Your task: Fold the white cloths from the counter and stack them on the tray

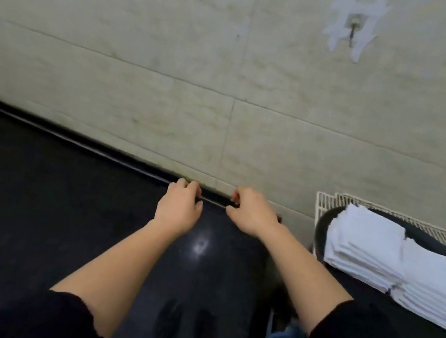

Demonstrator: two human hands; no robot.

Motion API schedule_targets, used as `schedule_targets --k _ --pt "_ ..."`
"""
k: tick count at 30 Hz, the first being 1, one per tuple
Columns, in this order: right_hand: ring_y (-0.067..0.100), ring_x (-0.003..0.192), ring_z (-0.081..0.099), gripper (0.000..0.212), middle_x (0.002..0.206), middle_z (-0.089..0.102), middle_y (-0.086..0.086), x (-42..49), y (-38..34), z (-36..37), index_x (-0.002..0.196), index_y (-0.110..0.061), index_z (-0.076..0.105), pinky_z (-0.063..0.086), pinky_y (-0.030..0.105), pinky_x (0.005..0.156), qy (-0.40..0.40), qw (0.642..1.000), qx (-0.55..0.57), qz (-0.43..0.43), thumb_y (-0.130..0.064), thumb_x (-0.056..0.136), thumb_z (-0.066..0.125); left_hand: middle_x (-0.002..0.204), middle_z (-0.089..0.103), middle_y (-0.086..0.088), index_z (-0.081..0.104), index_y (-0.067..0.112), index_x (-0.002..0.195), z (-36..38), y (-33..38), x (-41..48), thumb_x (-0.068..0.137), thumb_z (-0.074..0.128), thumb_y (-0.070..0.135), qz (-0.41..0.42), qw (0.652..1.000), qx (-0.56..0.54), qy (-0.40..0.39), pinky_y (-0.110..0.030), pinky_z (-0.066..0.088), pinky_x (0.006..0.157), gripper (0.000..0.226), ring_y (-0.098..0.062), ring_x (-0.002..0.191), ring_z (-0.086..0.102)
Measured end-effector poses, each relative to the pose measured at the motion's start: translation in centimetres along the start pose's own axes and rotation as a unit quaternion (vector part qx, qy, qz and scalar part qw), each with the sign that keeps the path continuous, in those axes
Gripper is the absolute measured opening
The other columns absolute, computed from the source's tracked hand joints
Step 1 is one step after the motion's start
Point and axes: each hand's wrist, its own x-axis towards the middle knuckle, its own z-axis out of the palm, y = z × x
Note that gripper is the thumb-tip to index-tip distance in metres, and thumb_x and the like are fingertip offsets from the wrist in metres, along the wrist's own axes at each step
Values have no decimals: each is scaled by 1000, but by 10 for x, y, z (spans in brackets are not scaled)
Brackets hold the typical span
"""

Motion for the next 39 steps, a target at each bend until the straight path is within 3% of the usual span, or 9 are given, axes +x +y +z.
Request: schedule_targets --k 10,17,19,31,39 --pt "30 123 46 39 129 52 11 31 -248 150 123 -9 52 43 42 99 -84 973 -109 -187 -32 92 56 115 51 -6 56 15 111 -113 -263 -64 95 48 28 -145 985 76 58 -38 45 83 22 -26 111 46" --pt "29 125 42 43 133 49 10 26 -453 260 129 -9 48 40 43 99 -147 928 -128 -318 -32 93 53 118 51 -9 54 14 115 -209 -449 -145 96 47 27 -300 944 105 91 -38 44 85 25 -28 114 46" --pt "29 125 42 42 133 49 10 25 -483 271 129 -9 48 40 43 99 -153 919 -129 -340 -32 94 53 121 50 -9 53 14 118 -222 -474 -157 96 47 28 -318 938 107 91 -39 45 86 27 -28 116 45" --pt "31 126 42 45 133 49 12 -14 -796 419 128 -7 47 39 41 100 -207 779 -139 -576 -30 90 57 126 46 -8 51 14 123 -355 -700 -285 95 49 25 -555 805 90 191 -39 44 88 30 -26 120 42" --pt "31 128 42 44 136 49 13 -45 -977 489 130 -7 47 39 40 101 -241 687 -141 -671 -27 92 53 125 50 -9 53 15 123 -435 -813 -341 94 51 27 -649 710 72 263 -38 42 99 31 -27 122 44"
